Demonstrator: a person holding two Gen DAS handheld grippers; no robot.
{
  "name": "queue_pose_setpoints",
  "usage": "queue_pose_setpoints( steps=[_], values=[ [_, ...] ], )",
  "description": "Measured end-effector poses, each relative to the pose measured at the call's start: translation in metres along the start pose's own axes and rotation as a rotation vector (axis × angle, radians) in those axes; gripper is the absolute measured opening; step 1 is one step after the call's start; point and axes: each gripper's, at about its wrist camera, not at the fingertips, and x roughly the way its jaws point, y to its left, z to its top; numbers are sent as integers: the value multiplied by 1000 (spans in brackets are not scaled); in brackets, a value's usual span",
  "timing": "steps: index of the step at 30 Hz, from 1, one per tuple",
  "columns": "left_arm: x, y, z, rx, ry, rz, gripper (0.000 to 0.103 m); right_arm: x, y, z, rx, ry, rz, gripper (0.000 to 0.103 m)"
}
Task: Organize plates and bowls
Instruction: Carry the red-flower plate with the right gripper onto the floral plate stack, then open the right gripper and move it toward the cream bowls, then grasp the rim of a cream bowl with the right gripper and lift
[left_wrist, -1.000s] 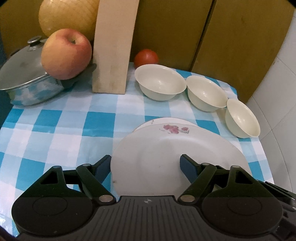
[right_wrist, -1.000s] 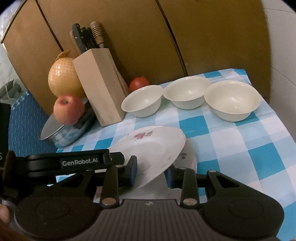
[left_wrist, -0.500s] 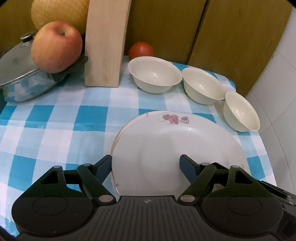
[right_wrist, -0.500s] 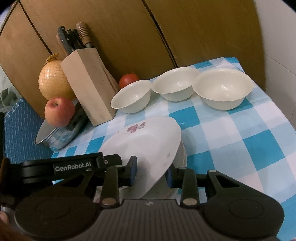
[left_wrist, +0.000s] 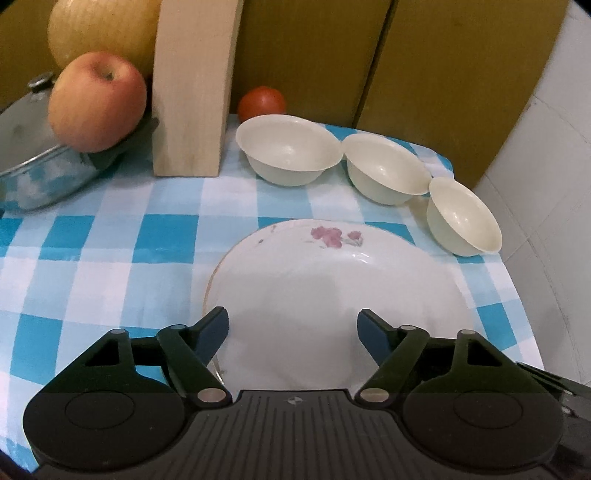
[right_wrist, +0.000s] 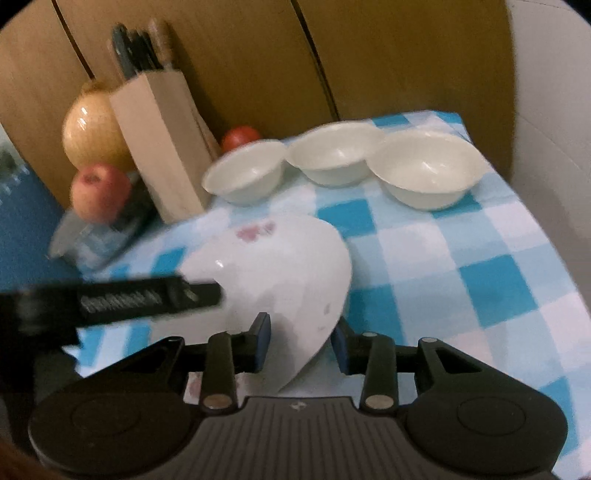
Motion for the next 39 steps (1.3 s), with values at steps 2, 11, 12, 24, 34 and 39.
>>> queue_pose_setpoints(
  steps=[2, 11, 12, 24, 34, 39],
  values=[
    [-2, 3, 1, -12, -2, -5, 82, -4, -1, 0, -8, -14, -8, 35],
    [-13, 0, 5, -1, -3, -18, 83, -33, 8, 26, -50, -123, -54, 35],
    [-14, 0, 8, -1, -10, -18, 84, -31, 4, 33, -46, -118, -75, 35],
    [20, -62, 50, 15, 6, -104, 85, -14, -98, 105, 179, -169, -229, 35],
    [80, -115, 82, 59, 67, -73, 84, 28, -127, 122, 243, -102, -221, 35],
    [98, -126, 84, 63, 93, -72, 83, 44, -139, 120, 269, -52, -229, 35]
  ],
)
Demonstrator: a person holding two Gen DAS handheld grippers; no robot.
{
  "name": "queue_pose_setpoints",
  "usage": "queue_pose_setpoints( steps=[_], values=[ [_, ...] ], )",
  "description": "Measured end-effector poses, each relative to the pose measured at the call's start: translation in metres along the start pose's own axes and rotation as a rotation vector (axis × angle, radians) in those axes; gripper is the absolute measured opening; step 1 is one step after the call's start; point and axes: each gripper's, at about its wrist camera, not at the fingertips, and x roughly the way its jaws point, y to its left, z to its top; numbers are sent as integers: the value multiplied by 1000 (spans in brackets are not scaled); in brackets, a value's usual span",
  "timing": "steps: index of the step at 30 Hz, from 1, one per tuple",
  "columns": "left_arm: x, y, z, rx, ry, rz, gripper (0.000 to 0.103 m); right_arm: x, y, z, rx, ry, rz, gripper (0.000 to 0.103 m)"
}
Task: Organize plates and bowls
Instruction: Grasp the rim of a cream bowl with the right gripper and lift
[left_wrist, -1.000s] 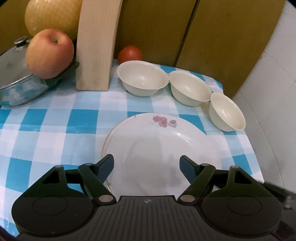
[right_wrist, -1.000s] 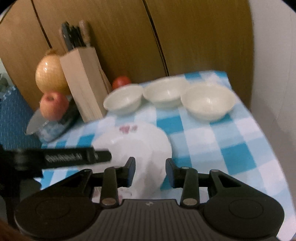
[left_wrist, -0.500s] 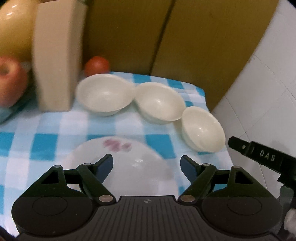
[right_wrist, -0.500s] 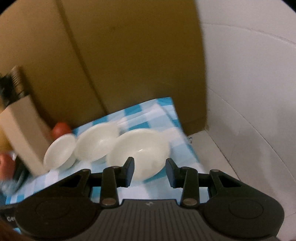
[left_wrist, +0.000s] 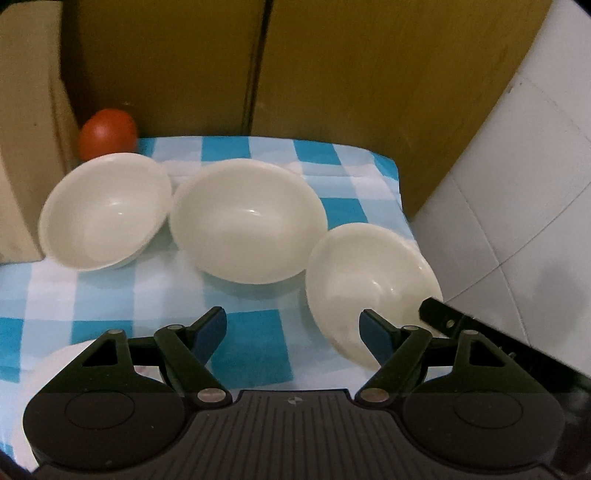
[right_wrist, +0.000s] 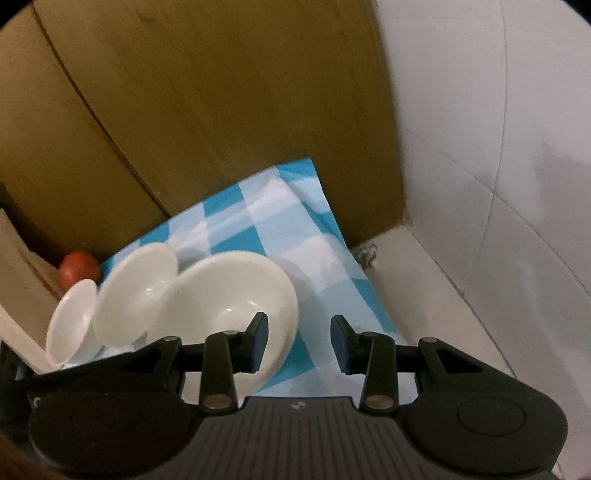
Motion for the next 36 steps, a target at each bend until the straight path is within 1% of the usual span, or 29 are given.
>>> queue_pose_setpoints(
  steps=[2, 3, 4, 5, 6, 7, 8, 9, 11, 14, 18, 22, 25, 29, 33, 36],
  values=[
    [7, -3, 0, 1, 10, 6, 81, 5, -3, 0, 3, 24, 6, 34],
    [9, -3, 0, 0, 19, 2, 76, 7, -3, 0, 5, 29, 14, 32],
    [12, -4, -1, -2, 30, -5, 72, 7, -3, 0, 6, 38, 25, 23],
    [13, -3, 0, -1, 39, -8, 64, 8, -3, 0, 8, 46, 39, 17],
    [15, -4, -1, 0, 49, -9, 59, 8, -3, -1, 10, 55, 51, 14],
    [19, -4, -1, -1, 58, -10, 58, 8, -1, -2, 5, 65, 58, 11],
    [20, -4, -1, -3, 64, -14, 54, 6, 1, -3, -8, 70, 59, 11],
    [20, -4, -2, -3, 67, -22, 47, 4, 2, -5, -21, 73, 59, 11],
    [18, -6, -4, 8, 72, -33, 41, -1, 2, -8, -36, 85, 69, 11],
    [9, -12, -10, 33, 66, -49, 40, -18, 2, -14, -55, 93, 82, 11],
    [-13, -20, -22, 81, 70, -65, 39, -51, -6, -27, -76, 95, 92, 11],
    [-36, -25, -41, 130, 70, -107, 40, -76, -15, -45, -80, 136, 112, 11],
    [-52, -25, -63, 173, 96, -126, 40, -89, -16, -62, -108, 159, 114, 12],
    [-67, -20, -86, 189, 122, -144, 41, -99, -14, -82, -121, 185, 127, 12],
    [-76, -14, -103, 205, 133, -133, 44, -102, -7, -91, -150, 199, 139, 12],
    [-78, -8, -114, 198, 144, -126, 45, -100, -3, -97, -165, 217, 140, 15]
  ],
)
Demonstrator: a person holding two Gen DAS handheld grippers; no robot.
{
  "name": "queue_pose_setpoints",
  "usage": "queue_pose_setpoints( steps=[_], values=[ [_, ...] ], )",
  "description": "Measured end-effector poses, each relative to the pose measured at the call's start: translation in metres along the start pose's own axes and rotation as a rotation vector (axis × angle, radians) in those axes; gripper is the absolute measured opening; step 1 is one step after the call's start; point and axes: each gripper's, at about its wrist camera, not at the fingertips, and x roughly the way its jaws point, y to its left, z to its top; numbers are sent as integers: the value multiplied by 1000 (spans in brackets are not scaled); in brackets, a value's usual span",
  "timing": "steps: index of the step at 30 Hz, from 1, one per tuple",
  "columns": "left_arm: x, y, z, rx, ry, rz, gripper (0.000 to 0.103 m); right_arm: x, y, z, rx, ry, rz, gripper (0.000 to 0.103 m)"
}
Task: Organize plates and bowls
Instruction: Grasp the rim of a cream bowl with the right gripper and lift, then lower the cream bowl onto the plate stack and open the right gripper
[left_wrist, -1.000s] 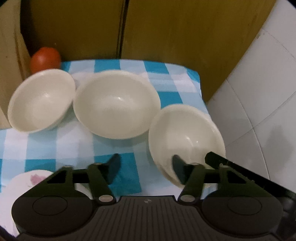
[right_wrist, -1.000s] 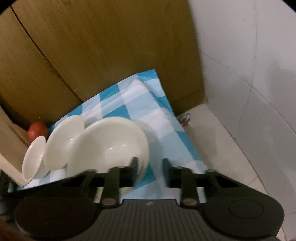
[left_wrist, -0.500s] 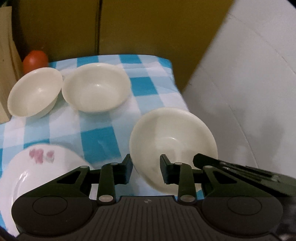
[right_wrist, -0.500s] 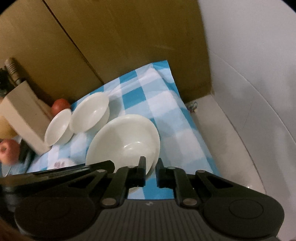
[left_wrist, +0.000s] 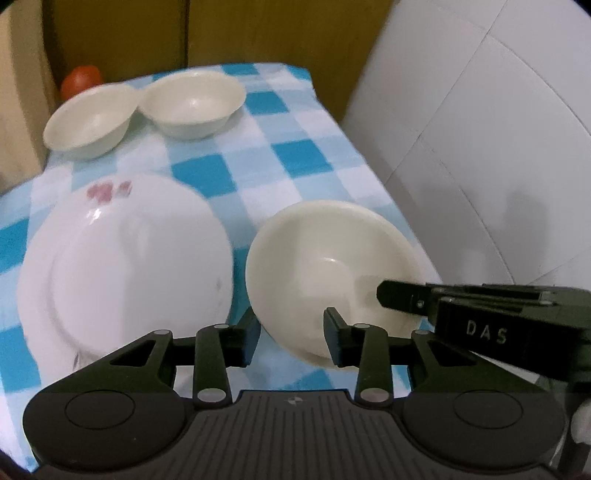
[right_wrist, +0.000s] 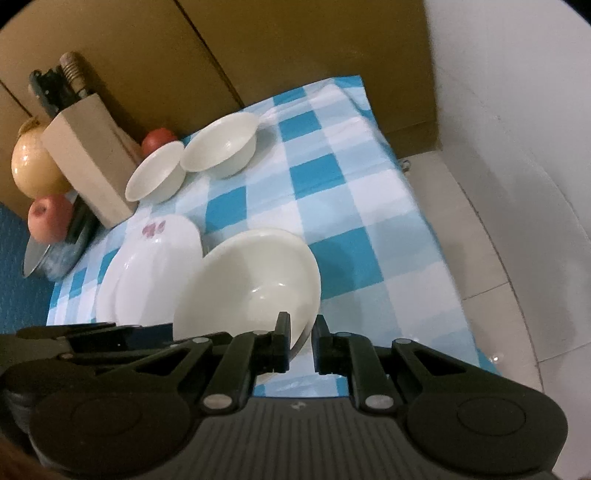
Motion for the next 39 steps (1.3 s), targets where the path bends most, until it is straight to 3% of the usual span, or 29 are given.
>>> queue_pose_setpoints(
  steps=[10, 14, 16, 26, 39],
  values=[
    [4, 6, -9, -11, 7, -17, 47, -1, -2, 1, 10, -19, -7, 21],
    [1, 7, -10, -7, 1, -13, 50, -2, 0, 2, 2, -28, -15, 22],
    [-1, 11, -10, -17, -2, -10, 58, -2, 1, 2, -1, -32, -14, 22],
    [-16, 9, -11, -16, -38, -21, 61, -6, 1, 4, 2, -71, -32, 29],
    [-32, -5, -11, 74, -152, 100, 63, -12, -2, 9, 18, -123, -41, 30]
  ],
)
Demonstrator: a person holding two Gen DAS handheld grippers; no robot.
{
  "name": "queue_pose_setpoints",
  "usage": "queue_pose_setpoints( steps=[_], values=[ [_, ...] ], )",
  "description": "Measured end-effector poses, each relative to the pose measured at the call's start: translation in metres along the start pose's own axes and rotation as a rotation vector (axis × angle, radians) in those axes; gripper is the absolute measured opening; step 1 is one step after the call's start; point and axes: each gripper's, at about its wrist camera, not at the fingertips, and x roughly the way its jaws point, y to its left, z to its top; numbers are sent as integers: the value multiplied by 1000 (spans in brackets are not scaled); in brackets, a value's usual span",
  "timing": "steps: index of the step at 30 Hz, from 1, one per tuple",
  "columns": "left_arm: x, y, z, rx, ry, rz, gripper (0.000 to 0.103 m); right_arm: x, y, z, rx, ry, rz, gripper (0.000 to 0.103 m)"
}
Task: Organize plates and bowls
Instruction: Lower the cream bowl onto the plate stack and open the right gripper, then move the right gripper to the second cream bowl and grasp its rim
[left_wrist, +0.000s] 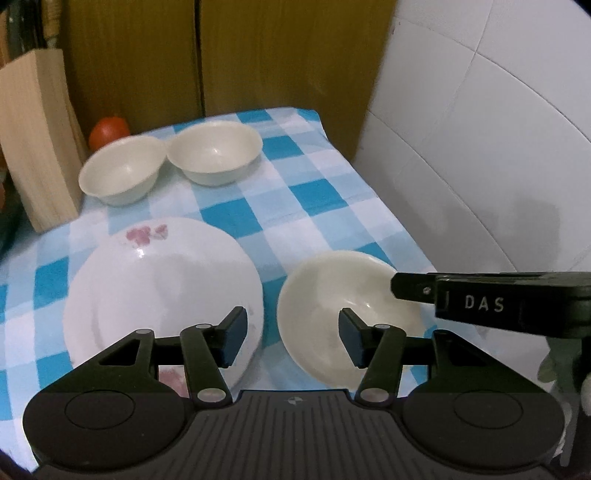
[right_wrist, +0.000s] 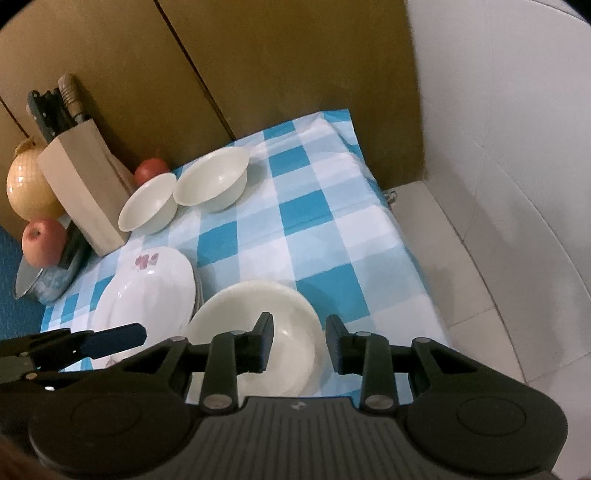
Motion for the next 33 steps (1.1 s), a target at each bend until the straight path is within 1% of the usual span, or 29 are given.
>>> queue_pose_setpoints(
  steps=[6, 10, 15, 18, 21, 23, 24, 29, 33],
  values=[
    [3, 3, 5, 5, -23, 45, 66, 8, 7, 8, -14, -3, 17, 30],
    [8, 8, 9, -6, -24, 68, 67, 16, 13, 12, -26, 3, 21, 30],
    [12, 18, 14, -28, -26, 82, 72, 23, 18, 26, -20, -10, 30, 30],
    [12, 30, 21, -65, -32, 90, 74, 29, 23, 38, -2, -20, 43, 31],
    [13, 48, 30, -115, -42, 116, 75, 39, 31, 53, 9, -26, 62, 32],
    [14, 64, 36, -165, -43, 125, 76, 48, 40, 62, 5, -33, 68, 37],
    [14, 71, 38, -187, -44, 128, 76, 53, 45, 66, 0, -38, 70, 37],
    [15, 98, 51, -278, -58, 156, 77, 86, 64, 92, -10, -47, 34, 37],
    [24, 105, 72, -311, -57, 139, 77, 108, 65, 110, 30, -49, 26, 37]
  ],
)
